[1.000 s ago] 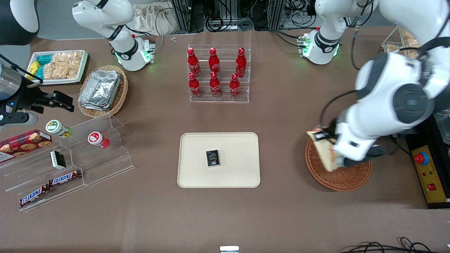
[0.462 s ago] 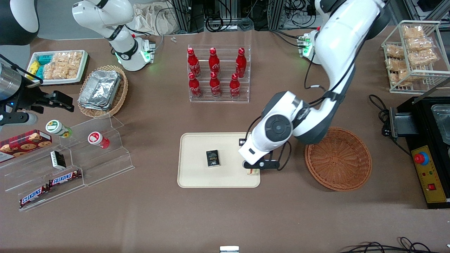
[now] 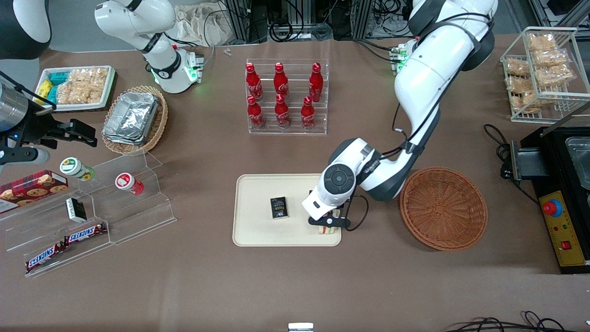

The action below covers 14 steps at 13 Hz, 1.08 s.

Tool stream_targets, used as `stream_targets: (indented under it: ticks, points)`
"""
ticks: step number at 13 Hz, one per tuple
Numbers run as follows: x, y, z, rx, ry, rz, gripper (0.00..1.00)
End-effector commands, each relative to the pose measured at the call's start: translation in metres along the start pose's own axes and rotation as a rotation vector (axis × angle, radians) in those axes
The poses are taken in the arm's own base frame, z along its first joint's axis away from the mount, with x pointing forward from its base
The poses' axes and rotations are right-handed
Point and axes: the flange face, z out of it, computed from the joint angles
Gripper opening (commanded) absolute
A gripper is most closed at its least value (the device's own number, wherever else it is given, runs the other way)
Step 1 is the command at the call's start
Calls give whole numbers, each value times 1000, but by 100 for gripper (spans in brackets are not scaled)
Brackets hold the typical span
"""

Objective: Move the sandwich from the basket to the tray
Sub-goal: 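Carry the sandwich to the cream tray and lower it beside the tissue pack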

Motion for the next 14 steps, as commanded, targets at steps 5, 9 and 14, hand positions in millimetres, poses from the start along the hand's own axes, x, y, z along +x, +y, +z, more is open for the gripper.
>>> stream_targets:
  ticks: [5, 9, 14]
  points:
    - [7, 2, -49, 30, 103, 13, 100]
    - [-6, -55, -141, 141, -8, -126, 100]
    - [-40, -219, -265, 173, -72, -234, 100]
